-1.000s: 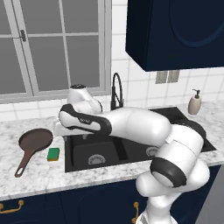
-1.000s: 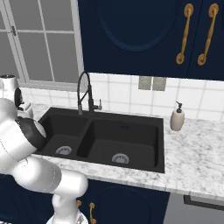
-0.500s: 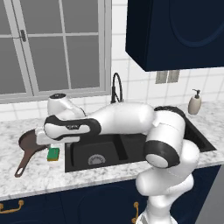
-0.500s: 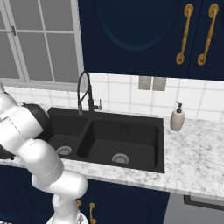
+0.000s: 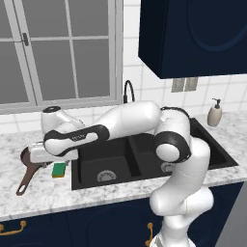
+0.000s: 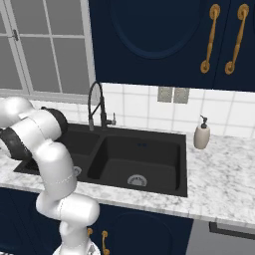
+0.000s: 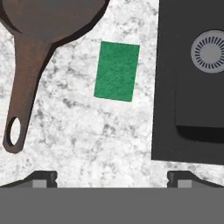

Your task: Pick the pan and sponge and place them into the sink. Then turn on the water.

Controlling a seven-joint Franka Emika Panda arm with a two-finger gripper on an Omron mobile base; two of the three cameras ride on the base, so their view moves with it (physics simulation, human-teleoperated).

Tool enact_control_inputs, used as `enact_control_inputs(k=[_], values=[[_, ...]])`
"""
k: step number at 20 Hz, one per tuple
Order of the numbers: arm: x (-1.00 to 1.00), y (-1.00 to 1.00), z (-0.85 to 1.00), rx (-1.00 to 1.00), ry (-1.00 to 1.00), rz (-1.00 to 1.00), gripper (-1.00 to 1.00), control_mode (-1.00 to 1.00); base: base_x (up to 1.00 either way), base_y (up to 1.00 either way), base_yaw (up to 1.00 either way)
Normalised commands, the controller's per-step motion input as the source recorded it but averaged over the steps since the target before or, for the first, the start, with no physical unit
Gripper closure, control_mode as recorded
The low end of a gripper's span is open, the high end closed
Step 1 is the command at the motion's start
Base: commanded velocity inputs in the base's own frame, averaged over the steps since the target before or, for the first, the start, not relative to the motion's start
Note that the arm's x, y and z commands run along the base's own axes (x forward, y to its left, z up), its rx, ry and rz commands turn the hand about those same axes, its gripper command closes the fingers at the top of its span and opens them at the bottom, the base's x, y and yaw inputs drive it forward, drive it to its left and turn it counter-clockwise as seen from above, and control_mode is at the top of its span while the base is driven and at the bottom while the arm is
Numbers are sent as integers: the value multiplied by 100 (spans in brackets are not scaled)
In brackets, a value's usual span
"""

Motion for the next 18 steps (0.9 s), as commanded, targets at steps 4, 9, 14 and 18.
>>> enact_control_inputs(k=[4,9,14,18], values=[[10,46,-23,-2,1,-2,-100,-100,0,0,0],[6,37,-7,-4,7,-3,-100,-100,0,0,0],[12,32,-11,-7,6,-6,-100,-100,0,0,0],[16,26,-19,-1,0,-7,-100,-100,0,0,0]])
